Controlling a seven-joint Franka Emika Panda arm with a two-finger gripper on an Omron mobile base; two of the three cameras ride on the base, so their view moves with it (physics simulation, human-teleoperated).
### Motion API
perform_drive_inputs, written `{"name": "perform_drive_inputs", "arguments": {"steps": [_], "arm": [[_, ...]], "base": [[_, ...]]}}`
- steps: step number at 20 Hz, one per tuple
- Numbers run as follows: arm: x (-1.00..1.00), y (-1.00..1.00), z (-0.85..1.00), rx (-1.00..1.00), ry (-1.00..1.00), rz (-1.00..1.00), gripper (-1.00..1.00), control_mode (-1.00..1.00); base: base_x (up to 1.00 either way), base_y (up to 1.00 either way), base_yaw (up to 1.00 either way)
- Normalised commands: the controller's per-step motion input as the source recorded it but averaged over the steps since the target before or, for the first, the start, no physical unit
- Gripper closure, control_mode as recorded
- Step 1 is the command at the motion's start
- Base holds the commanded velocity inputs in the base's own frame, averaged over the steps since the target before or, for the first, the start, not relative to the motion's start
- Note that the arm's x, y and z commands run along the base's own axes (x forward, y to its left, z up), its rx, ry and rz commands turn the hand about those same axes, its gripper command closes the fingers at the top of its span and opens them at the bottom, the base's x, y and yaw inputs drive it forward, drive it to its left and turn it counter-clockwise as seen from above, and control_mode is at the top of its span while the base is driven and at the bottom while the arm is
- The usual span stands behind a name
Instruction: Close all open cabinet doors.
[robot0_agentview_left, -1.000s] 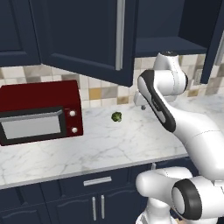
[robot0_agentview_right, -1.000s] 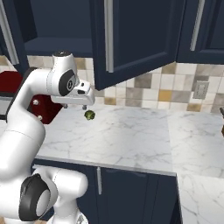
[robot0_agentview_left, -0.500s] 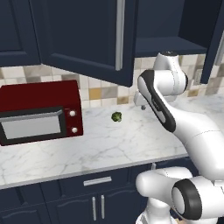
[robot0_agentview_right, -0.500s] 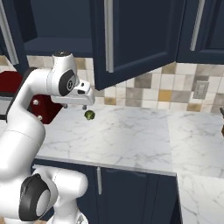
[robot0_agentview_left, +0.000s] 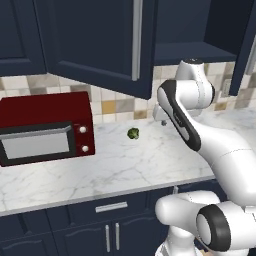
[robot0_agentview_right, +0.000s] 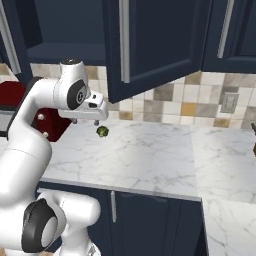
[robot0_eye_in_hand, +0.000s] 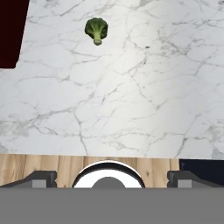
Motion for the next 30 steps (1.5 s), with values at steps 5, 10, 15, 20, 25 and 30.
{"name": "perform_drive_inputs", "arguments": {"steps": [5, 10, 15, 20, 25, 30], "arm": [[-0.15, 0.01, -0.02, -0.02, -0.11, 0.02, -1.00, -1.00], [-0.37, 0.01, 0.05, 0.04, -0.20, 0.02, -1.00, -1.00], [-0.37, 0.06, 0.24, 0.08, -0.01, 0.00, -1.00, -1.00], [-0.36, 0.11, 0.29, 0.18, 0.00, 0.00, -1.00, -1.00], [-0.39, 0.20, 0.23, 0.21, 0.00, 0.00, -1.00, -1.00], [-0.35, 0.32, 0.15, 0.15, -0.03, 0.00, -1.00, -1.00]], "base": [[0.00, 0.00, 0.00], [0.00, 0.00, 0.00], [0.00, 0.00, 0.00], [0.00, 0.00, 0.00], [0.00, 0.00, 0.00], [0.00, 0.00, 0.00]]}}
